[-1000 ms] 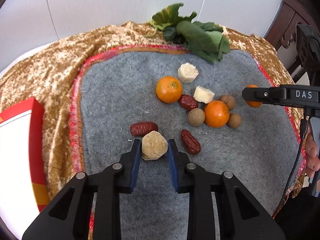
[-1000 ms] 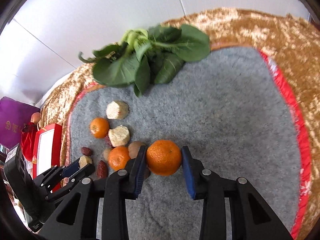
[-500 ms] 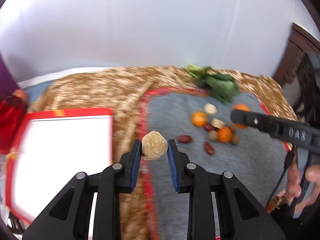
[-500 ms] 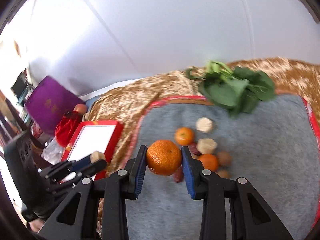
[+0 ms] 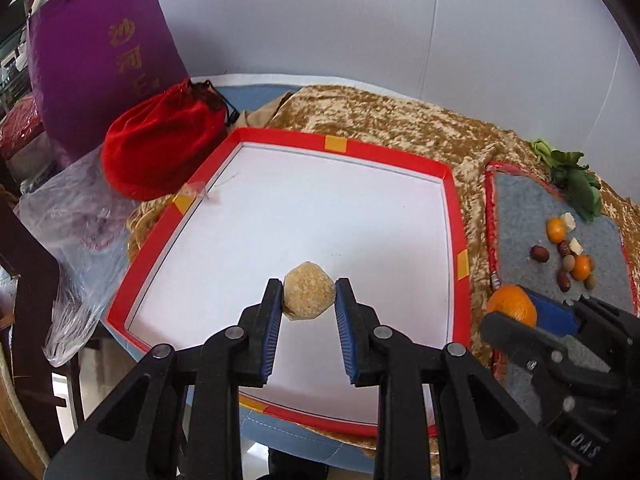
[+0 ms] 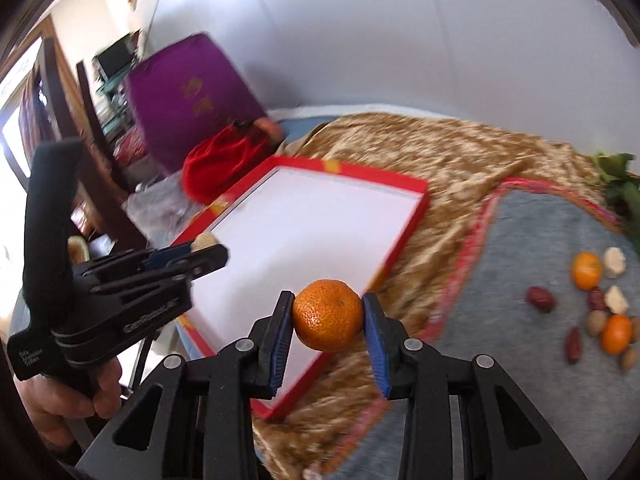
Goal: Organize fruits
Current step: 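Carry both items into the white tray and open both tools to release them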
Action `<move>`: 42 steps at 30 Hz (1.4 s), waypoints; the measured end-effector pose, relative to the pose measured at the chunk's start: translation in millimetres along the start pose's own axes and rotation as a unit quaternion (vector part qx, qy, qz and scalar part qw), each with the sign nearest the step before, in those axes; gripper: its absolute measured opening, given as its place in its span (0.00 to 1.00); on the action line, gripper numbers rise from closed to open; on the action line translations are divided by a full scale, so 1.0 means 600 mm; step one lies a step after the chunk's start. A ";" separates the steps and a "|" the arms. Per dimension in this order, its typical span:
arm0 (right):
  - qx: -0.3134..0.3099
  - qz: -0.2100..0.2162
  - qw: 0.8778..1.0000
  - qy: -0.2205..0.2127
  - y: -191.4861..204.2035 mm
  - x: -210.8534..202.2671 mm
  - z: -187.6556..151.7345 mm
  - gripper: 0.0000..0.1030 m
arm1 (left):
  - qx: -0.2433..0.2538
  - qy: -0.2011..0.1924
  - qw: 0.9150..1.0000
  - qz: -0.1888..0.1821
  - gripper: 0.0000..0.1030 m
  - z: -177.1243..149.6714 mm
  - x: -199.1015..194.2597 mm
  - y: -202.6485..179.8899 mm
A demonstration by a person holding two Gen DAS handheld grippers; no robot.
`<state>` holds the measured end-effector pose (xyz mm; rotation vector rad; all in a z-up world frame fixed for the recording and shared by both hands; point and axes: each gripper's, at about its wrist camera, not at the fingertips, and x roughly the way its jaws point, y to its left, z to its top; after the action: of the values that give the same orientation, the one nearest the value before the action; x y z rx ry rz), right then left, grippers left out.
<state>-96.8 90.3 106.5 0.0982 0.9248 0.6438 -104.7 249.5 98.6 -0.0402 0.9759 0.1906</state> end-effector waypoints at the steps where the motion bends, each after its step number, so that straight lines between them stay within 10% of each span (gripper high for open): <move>1: -0.006 0.003 1.000 0.007 0.012 0.010 -0.003 0.33 | 0.000 0.004 1.000 0.005 0.23 -0.003 0.003 0.003; 16: -0.050 -0.012 0.997 0.057 0.042 0.108 -0.036 0.33 | 0.012 0.045 0.998 0.053 0.23 -0.015 0.044 0.024; 26: -0.063 -0.015 0.997 0.045 0.038 0.077 -0.039 0.36 | 0.043 -0.027 0.994 0.098 0.24 0.006 0.003 -0.005; 42: 0.046 -0.067 0.995 -0.056 -0.144 -0.123 -0.012 0.38 | 0.078 -0.142 0.987 0.014 0.66 0.027 -0.085 -0.166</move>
<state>-93.3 -21.9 124.5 0.1524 0.8452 0.4667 -101.2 146.7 144.6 0.1412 0.7042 0.1415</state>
